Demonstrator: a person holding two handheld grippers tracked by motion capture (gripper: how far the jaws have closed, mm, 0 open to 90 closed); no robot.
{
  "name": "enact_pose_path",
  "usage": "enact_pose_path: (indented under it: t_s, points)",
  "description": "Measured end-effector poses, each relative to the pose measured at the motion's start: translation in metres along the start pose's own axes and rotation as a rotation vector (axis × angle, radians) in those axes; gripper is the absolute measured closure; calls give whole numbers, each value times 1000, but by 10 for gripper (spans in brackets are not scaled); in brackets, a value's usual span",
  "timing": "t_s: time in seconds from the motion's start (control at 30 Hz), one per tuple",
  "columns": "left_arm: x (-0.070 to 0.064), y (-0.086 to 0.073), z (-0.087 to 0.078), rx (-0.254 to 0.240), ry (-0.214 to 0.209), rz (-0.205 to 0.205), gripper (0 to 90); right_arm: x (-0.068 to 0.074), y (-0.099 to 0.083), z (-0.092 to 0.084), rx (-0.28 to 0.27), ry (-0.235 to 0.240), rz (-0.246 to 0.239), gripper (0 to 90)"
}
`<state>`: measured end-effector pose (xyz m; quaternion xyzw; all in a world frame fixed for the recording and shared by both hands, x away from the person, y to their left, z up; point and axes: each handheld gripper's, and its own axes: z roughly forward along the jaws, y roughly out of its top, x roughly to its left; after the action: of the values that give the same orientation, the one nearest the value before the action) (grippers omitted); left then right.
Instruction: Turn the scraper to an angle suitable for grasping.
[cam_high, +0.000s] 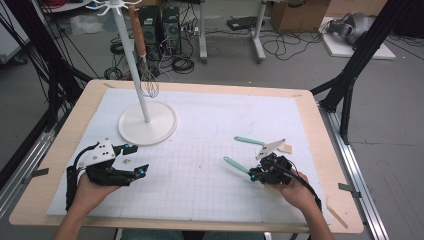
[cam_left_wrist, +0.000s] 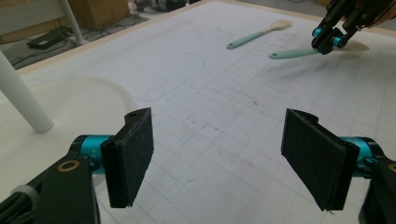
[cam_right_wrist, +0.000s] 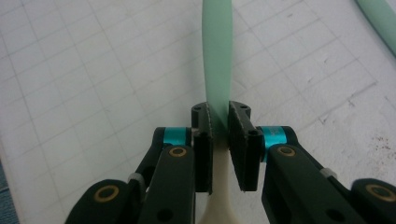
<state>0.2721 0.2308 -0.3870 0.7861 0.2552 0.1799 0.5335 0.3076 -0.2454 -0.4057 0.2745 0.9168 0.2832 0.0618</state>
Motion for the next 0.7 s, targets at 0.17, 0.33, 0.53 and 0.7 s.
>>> enact_pose_path:
  t_s: [0.17, 0.33, 0.53, 0.7]
  points:
    - [-2, 1, 2, -2, -16, 3, 258, 3, 6, -5, -34, 13, -11, 802]
    - [-5, 4, 3, -8, -31, 3, 260, 6, 13, -13, -76, 29, -20, 802]
    - [-8, 7, 5, -10, -57, 1, 269, 9, 21, -21, -140, 56, -20, 802]
    - [-12, 9, 10, 11, -104, 7, 307, 13, 28, -24, -174, 99, -28, 801]
